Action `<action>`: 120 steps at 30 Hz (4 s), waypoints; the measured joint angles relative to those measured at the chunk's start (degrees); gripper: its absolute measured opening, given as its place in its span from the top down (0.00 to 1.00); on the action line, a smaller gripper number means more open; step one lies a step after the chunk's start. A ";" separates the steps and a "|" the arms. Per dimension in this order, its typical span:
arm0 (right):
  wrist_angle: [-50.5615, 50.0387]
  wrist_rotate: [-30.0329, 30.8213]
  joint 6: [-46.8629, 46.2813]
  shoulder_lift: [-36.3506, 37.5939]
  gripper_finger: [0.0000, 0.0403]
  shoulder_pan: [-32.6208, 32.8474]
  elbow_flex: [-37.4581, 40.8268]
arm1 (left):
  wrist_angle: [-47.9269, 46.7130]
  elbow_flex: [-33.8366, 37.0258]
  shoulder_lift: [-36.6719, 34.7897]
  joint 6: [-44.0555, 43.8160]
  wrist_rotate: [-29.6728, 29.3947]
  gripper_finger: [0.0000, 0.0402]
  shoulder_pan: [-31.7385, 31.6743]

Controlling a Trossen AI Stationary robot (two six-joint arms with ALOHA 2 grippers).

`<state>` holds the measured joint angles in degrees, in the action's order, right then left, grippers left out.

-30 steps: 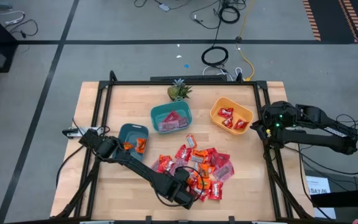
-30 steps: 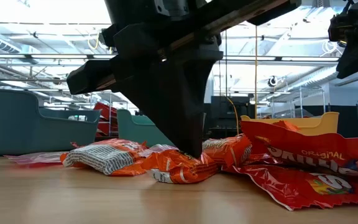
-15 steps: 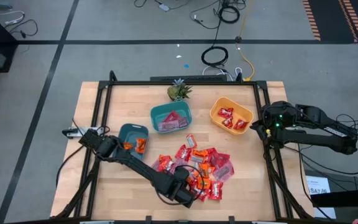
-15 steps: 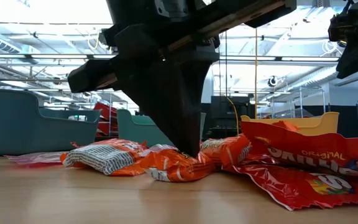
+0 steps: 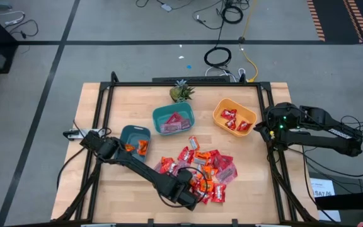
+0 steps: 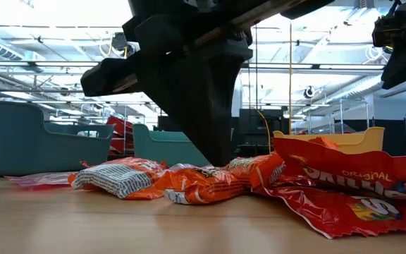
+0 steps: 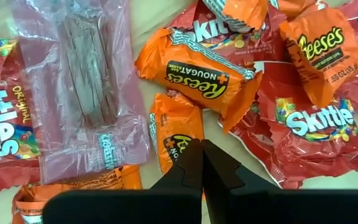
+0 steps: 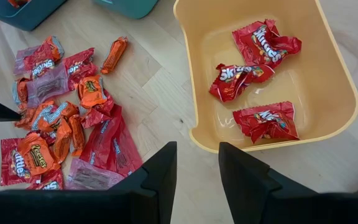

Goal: Sort candy
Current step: Put the orange chocolate into the blue bin

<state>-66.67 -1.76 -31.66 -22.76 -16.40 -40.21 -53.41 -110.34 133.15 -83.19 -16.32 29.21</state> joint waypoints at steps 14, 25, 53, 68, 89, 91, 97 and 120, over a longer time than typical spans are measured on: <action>0.00 0.32 -0.22 0.02 0.72 0.01 0.00 | -12.12 -0.13 -7.98 0.08 -0.64 1.00 -0.11; -0.12 1.73 -0.63 0.02 0.72 0.01 0.00 | -24.49 -0.15 -17.12 0.07 -6.53 1.00 -0.71; -0.48 1.73 -0.66 0.02 0.72 0.00 0.00 | -22.12 -0.15 -21.12 13.10 -10.88 0.89 -3.22; -0.48 1.72 -0.66 0.02 0.72 0.02 0.00 | -20.59 -0.15 -21.10 13.11 -12.93 0.62 -5.71; -0.48 1.99 -0.44 0.02 0.72 0.01 0.00 | -9.08 1.46 -20.94 14.57 -14.01 0.53 -6.14; -0.48 1.99 -0.44 0.02 0.72 0.01 0.00 | -6.99 1.69 -20.13 14.57 -14.01 0.53 -6.12; -0.50 1.99 -0.45 0.02 0.72 0.01 0.00 | -5.21 1.79 -16.70 13.13 -10.09 0.53 -5.71; -1.28 1.95 -0.20 0.02 0.72 0.02 0.00 | -0.29 1.79 -0.70 -0.56 8.56 0.53 -1.64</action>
<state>-67.95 0.19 -31.86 -22.74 -16.39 -40.21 -53.70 -108.55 132.45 -83.74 -7.75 27.57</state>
